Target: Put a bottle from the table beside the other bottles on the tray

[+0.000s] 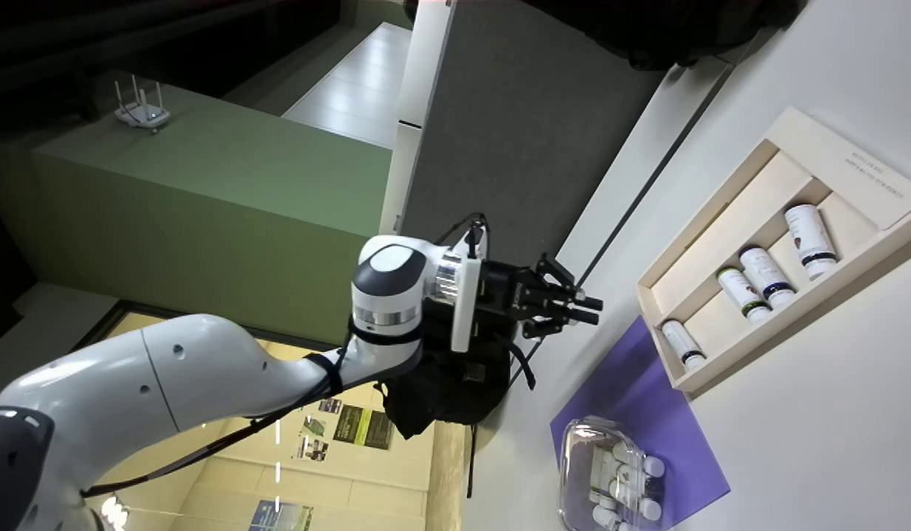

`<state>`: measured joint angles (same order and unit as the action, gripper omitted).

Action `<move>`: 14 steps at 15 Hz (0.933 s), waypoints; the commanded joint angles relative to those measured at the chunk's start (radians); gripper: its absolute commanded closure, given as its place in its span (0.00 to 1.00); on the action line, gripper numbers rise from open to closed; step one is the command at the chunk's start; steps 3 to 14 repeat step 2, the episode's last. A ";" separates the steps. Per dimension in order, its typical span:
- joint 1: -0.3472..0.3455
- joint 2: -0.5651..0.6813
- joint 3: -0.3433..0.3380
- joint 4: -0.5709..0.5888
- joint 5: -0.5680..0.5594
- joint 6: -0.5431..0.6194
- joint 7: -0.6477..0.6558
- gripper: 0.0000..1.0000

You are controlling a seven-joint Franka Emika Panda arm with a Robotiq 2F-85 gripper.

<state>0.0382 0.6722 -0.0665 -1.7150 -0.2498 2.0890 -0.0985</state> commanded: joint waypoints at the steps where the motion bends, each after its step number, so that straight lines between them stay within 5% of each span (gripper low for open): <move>1: -0.008 -0.020 0.013 0.000 -0.003 -0.007 0.004 0.63; 2: -0.008 -0.034 0.016 -0.004 -0.001 -0.008 0.003 0.57; 14: -0.008 -0.034 0.016 -0.004 -0.001 -0.008 0.003 0.57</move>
